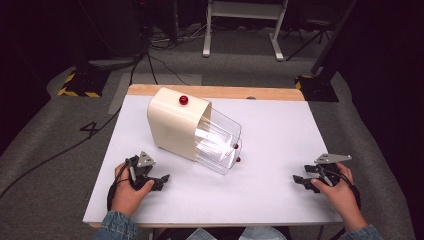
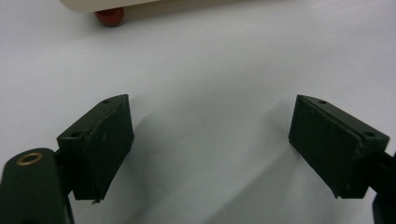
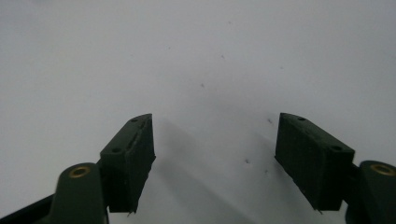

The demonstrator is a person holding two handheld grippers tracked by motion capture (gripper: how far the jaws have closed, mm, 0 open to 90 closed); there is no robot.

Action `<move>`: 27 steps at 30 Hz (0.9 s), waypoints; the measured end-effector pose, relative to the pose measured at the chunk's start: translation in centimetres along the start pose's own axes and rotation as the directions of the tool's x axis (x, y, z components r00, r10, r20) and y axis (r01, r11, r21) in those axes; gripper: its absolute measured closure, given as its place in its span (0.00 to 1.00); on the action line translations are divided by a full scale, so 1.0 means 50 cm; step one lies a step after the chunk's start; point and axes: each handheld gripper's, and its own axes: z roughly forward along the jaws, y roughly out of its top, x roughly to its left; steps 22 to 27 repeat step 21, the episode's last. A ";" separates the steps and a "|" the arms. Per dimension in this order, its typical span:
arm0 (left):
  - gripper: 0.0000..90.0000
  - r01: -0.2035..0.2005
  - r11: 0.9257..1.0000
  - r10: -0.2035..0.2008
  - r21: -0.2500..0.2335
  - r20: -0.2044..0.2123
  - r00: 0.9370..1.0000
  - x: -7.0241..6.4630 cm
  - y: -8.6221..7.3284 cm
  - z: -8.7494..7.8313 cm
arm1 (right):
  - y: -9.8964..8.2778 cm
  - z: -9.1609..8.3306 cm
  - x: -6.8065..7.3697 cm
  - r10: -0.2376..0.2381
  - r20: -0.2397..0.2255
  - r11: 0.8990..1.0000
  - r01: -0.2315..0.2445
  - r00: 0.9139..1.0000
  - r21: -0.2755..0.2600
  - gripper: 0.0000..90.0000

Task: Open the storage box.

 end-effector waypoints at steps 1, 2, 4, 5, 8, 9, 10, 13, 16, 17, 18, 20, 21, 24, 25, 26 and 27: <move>0.16 0.000 1.000 0.000 0.000 0.000 1.000 0.000 0.000 0.000 | -0.005 0.002 0.000 -0.007 0.008 1.000 0.008 1.000 -0.012 0.30; 0.16 0.001 1.000 -0.001 0.001 0.000 1.000 0.000 0.000 0.000 | -0.005 0.002 0.000 -0.007 0.008 1.000 0.008 1.000 -0.012 0.30; 0.16 0.001 1.000 -0.001 0.001 0.000 1.000 0.000 0.000 0.000 | -0.020 0.008 -0.001 -0.020 0.026 0.999 0.021 0.999 -0.048 0.26; 0.16 0.001 1.000 -0.001 0.001 0.000 1.000 0.000 0.000 0.000 | -0.022 0.008 -0.001 -0.021 0.022 0.998 0.022 1.000 -0.056 0.26; 0.16 0.001 1.000 -0.001 0.001 -0.001 1.000 0.000 0.000 0.000 | -0.032 0.010 -0.001 -0.066 0.014 0.995 0.067 0.998 -0.079 0.22; 0.16 0.001 1.000 -0.001 0.001 -0.001 1.000 0.000 0.000 0.000 | -0.032 0.010 -0.001 -0.066 0.014 0.995 0.067 0.998 -0.079 0.22; 0.16 0.002 1.000 -0.002 0.001 -0.001 1.000 0.000 0.000 0.000 | -0.034 0.011 0.001 -0.070 0.017 0.994 0.071 0.997 -0.087 0.22; 0.16 0.001 1.000 -0.001 0.001 -0.001 1.000 -0.001 0.000 0.000 | -0.036 0.011 0.001 -0.075 0.022 0.992 0.077 0.997 -0.096 0.22; 0.16 0.001 1.000 -0.001 0.001 -0.001 1.000 -0.001 0.000 0.000 | -0.037 0.011 0.004 -0.080 0.044 0.992 0.084 0.996 -0.094 0.16; 0.16 0.001 1.000 -0.001 0.001 0.000 1.000 0.000 0.000 0.000 | -0.034 0.014 0.003 -0.055 0.077 0.995 0.061 0.996 -0.076 0.09; 0.16 0.001 1.000 -0.001 0.001 0.000 1.000 0.000 0.000 0.000 | -0.034 0.014 0.003 -0.055 0.077 0.995 0.061 0.996 -0.076 0.09; 0.16 0.001 1.000 -0.001 0.001 0.000 1.000 0.000 0.000 0.000 | -0.033 0.015 0.001 -0.048 0.071 0.996 0.053 0.996 -0.072 0.09; 0.16 0.000 1.000 0.000 0.001 0.000 1.000 0.000 0.000 0.000 | -0.033 0.015 0.001 -0.048 0.074 0.996 0.053 0.996 -0.071 0.09; 0.16 0.000 1.000 0.000 0.001 0.000 1.000 0.000 0.000 0.000 | -0.033 0.015 0.001 -0.048 0.074 0.996 0.053 0.996 -0.071 0.09; 0.16 0.000 1.000 0.000 0.001 0.000 1.000 0.000 0.000 0.000 | -0.033 0.015 0.001 -0.048 0.074 0.996 0.053 0.996 -0.071 0.09; 0.16 0.000 1.000 0.000 0.001 0.000 1.000 0.000 0.000 0.000 | -0.033 0.015 0.001 -0.048 0.074 0.996 0.053 0.996 -0.071 0.09; 0.16 0.000 1.000 0.000 0.001 0.000 1.000 0.000 0.000 0.000 | -0.033 0.015 0.001 -0.048 0.074 0.996 0.053 0.996 -0.071 0.09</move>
